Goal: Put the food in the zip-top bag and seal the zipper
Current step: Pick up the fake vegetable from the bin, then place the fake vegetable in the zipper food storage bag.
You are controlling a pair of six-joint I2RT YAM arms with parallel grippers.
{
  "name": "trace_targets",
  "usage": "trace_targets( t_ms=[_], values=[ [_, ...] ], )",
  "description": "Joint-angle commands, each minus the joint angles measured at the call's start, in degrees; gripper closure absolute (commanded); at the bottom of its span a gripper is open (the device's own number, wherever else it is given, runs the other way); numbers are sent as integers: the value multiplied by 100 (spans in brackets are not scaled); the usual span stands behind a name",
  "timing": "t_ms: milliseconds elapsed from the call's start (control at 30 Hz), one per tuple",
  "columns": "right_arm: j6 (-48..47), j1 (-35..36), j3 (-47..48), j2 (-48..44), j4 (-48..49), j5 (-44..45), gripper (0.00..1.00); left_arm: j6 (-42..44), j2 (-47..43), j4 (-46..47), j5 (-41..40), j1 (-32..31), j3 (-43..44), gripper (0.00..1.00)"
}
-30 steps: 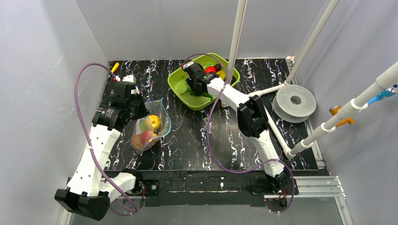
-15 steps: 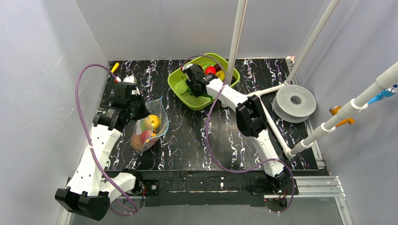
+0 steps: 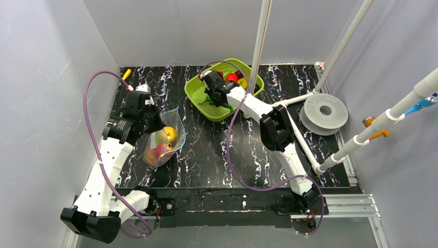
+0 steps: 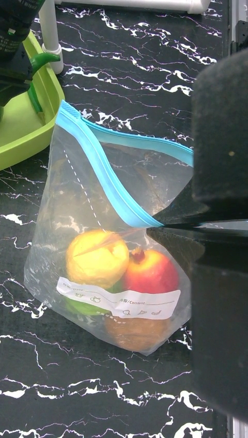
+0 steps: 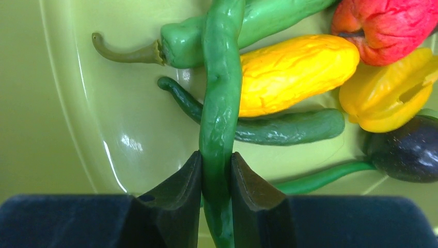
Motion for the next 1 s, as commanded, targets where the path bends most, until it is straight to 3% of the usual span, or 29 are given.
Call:
trace_targets(
  t_ms=[0,167,433,600,733,967],
  values=[
    [228,74,282,-861,-257,126,91,-22,-120,-17,15,28,-50,100],
    [1047,98,-114,-1626,-716,-362,99,-48,-65,82,175,26,-40,100],
    [2074,98,-1280,-3035,-1257,-2750,99,-207,196,355,773,28,-72,100],
    [2253,98,-1395,-3543,-1954,-4120,99,-351,339,594,1175,28,-189,100],
    [2657,106,-1823,-3961,-1956,-5160,99,-475,426,719,1380,28,-313,100],
    [2530,106,-2210,-4729,-2601,-4814,99,-657,449,854,1591,27,-568,100]
  ],
)
